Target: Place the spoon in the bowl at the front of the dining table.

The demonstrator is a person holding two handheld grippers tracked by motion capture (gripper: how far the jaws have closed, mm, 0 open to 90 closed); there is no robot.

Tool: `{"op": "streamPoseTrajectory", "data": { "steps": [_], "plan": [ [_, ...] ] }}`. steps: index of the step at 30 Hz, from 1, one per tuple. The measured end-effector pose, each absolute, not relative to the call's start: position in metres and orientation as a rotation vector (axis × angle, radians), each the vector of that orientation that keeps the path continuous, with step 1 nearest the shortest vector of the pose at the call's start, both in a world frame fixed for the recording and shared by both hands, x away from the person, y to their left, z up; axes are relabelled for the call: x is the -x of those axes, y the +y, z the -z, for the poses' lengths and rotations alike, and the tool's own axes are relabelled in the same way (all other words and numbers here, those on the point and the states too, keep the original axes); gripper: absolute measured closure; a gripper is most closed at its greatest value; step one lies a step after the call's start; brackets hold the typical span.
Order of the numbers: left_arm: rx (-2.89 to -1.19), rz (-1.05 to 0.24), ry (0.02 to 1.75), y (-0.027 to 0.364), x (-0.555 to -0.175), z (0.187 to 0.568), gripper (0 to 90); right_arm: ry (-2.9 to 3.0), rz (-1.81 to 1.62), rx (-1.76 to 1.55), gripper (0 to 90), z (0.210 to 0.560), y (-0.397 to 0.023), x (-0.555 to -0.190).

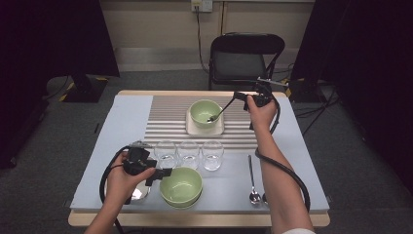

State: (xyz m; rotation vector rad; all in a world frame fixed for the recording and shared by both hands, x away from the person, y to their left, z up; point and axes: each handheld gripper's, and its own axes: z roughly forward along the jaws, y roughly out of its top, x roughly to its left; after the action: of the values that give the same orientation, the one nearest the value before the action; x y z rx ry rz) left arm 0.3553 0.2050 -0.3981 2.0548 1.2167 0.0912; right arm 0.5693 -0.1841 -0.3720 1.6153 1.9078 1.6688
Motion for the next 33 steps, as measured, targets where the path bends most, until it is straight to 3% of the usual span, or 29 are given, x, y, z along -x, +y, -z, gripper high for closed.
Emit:
{"op": "streamPoseTrajectory", "data": {
  "steps": [33],
  "plan": [
    [-2.057, -0.102, 1.219, 0.204, -0.352, 0.397, 26.3, 1.931, -1.622, -1.614, 87.0, 0.388, -0.184, -0.549]
  ]
}}
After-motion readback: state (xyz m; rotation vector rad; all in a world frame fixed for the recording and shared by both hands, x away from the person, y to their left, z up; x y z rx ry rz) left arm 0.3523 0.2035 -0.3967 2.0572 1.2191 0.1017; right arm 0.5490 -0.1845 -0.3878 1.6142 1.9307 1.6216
